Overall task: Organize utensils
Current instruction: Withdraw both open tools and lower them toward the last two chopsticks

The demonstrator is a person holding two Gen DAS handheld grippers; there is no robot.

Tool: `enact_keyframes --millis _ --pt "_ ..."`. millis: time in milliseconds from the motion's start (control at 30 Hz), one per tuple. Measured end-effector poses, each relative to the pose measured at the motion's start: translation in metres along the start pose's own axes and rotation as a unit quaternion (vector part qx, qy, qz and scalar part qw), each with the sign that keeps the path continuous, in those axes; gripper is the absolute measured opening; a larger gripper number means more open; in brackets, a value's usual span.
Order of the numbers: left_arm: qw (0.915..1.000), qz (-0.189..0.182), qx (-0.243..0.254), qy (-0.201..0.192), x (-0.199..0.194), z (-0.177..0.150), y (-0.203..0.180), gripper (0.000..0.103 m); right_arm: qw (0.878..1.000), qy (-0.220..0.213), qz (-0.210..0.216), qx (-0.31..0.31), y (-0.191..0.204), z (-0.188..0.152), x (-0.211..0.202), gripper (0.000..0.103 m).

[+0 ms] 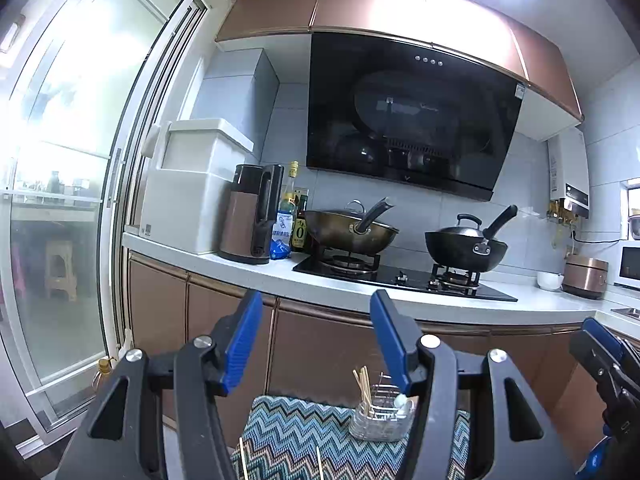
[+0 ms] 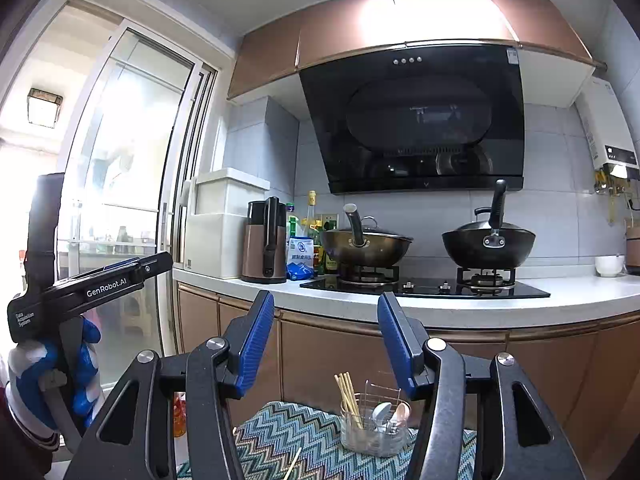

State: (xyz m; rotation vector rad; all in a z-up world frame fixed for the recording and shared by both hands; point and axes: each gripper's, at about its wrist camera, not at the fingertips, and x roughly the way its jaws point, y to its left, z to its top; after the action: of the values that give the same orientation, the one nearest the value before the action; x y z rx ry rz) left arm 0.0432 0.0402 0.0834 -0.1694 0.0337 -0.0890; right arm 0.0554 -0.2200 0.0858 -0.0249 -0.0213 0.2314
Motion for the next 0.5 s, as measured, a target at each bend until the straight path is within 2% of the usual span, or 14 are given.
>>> enact_keyframes --millis 333,500 --pt "0.9995 0.002 0.008 0.031 -0.016 -0.019 0.005 0.054 1.000 -0.010 -0.020 -0.007 -0.004 -0.006 -0.041 0.054" --pt "0.9961 -0.008 -0.006 0.088 0.008 -0.039 0.019 0.054 1.000 0.019 -0.012 0.001 -0.012 -0.018 -0.036 0.054"
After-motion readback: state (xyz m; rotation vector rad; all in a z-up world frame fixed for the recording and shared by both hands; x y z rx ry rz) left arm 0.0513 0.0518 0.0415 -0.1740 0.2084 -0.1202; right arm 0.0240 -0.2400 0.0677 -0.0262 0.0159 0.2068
